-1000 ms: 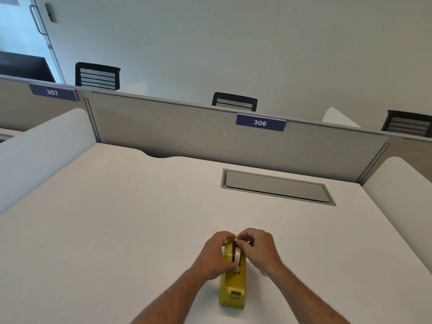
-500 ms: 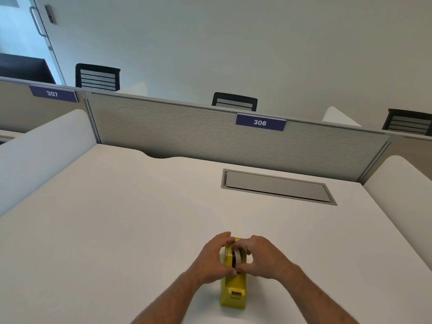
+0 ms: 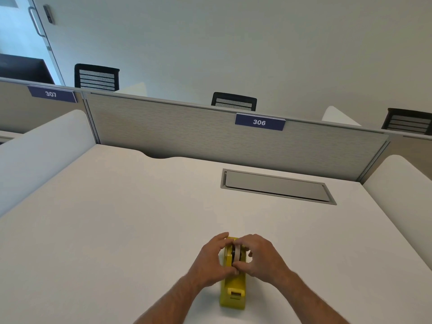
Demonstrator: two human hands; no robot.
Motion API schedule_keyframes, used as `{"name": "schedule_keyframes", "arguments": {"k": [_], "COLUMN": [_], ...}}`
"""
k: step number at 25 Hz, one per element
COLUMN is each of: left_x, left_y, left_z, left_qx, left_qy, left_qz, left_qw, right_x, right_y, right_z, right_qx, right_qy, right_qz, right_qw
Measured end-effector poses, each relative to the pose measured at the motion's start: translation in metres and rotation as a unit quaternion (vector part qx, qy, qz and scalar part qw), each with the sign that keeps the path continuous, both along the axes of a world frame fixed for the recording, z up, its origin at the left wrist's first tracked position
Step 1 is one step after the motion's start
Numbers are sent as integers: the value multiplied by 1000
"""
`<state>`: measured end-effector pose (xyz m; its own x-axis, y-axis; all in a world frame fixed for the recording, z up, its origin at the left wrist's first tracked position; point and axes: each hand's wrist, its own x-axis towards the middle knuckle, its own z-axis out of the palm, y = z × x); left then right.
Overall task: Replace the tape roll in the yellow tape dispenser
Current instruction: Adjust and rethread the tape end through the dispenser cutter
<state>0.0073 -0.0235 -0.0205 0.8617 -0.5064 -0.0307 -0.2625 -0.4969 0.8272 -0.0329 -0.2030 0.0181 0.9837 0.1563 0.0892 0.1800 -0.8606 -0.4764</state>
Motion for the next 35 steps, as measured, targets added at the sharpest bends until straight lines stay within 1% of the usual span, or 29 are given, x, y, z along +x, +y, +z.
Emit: {"name": "schedule_keyframes", "arguments": {"k": [4, 8, 17, 24, 28, 30, 35], "left_x": [-7, -10, -18, -16, -13, -11, -6], "left_y": [-5, -9, -16, -11, -11, -12, -12], "left_z": [3, 5, 14, 14, 12, 12, 19], "left_qx": [13, 9, -16, -16, -9, -10, -5], "left_qy": [-23, -68, -115, -125, -114, -107, -76], "left_qz": [23, 44, 75, 65, 71, 77, 59], "left_qw": [999, 997, 990, 990, 991, 991, 995], "right_x": [-1, 0, -2, -1, -1, -1, 1], "right_y": [1, 1, 8, 9, 0, -3, 0], "right_z": [0, 6, 13, 15, 16, 15, 8], "right_qx": [22, 113, 215, 211, 200, 190, 164], "right_qy": [3, 9, 35, 46, 87, 96, 64], "right_qz": [3, -43, -132, -151, -97, -86, -76], "right_qw": [1000, 993, 967, 965, 971, 973, 982]}}
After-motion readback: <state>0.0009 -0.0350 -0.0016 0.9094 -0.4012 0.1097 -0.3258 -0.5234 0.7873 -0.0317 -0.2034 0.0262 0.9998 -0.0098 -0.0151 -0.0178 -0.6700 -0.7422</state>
